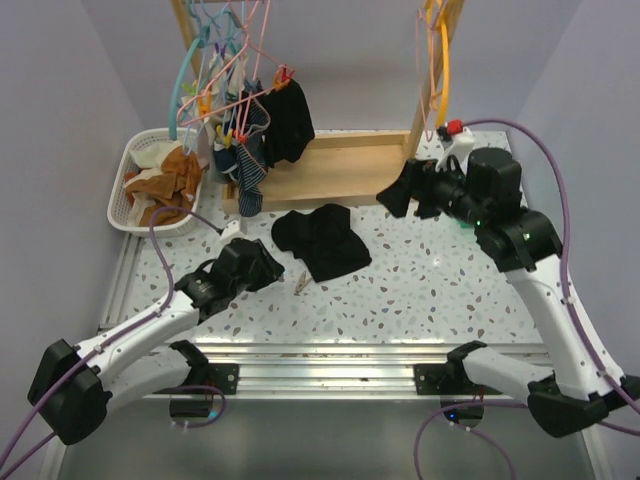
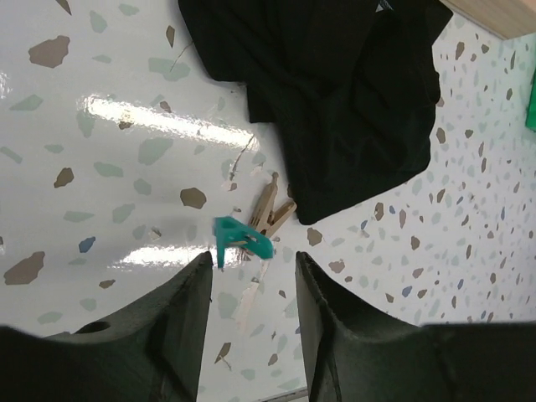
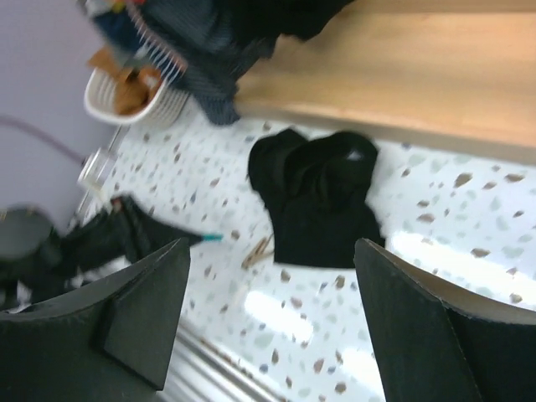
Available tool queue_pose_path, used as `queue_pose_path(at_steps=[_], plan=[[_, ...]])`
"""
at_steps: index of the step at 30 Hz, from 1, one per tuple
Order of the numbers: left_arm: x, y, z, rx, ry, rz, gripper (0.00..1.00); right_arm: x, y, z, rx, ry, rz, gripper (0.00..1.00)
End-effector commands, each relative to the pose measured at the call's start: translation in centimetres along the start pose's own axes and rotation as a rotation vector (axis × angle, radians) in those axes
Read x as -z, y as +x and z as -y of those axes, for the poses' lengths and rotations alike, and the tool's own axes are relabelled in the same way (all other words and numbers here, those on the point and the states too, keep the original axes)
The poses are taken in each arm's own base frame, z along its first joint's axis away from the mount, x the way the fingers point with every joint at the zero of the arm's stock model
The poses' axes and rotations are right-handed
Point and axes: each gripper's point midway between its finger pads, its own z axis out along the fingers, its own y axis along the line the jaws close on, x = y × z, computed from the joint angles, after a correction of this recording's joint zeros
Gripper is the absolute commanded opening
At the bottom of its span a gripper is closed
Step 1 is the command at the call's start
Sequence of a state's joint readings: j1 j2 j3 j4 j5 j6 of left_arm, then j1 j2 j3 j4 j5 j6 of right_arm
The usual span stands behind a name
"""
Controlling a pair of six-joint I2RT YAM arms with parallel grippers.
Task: Remove the underwear clipped to the hanger
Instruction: Place the hanger at the clothesline, then place the clamp at the center of the board, then pick up the underwear from the center of the board.
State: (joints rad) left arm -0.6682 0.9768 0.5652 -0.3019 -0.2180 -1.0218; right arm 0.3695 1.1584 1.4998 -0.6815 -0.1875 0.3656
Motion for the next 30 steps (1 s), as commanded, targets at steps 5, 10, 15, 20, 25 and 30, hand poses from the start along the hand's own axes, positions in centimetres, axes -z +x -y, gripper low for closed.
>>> queue_pose_path(at_steps=[5,10,15,20,25,30], plan=[[-0.6,-1.8,2.3,-0.048,0.049,0.041,0.46,3.4,13.1,-1.5,0.03,-0.127,-0.355,0.8],[-1.7,-0.9,1.9,-0.078,0.014,-0.007,0.49,3.4,17.5,1.4,0.025,-0.034,-0.446,0.83],[-3.0,0.3,1.5,-0.109,0.002,-0.056,0.49,2.4,20.8,2.5,0.021,0.029,-0.561,0.84],[-4.4,1.1,3.0,-0.214,0.051,-0.123,0.51,1.3,21.4,4.2,-0.001,0.14,-0.567,0.84],[-6.3,1.0,4.7,-0.452,0.083,-0.168,0.51,1.0,21.5,4.0,-0.016,0.131,-0.565,0.84],[-8.0,1.6,6.1,-0.639,0.117,-0.234,0.51,1.5,22.1,4.5,-0.007,0.149,-0.59,0.85]])
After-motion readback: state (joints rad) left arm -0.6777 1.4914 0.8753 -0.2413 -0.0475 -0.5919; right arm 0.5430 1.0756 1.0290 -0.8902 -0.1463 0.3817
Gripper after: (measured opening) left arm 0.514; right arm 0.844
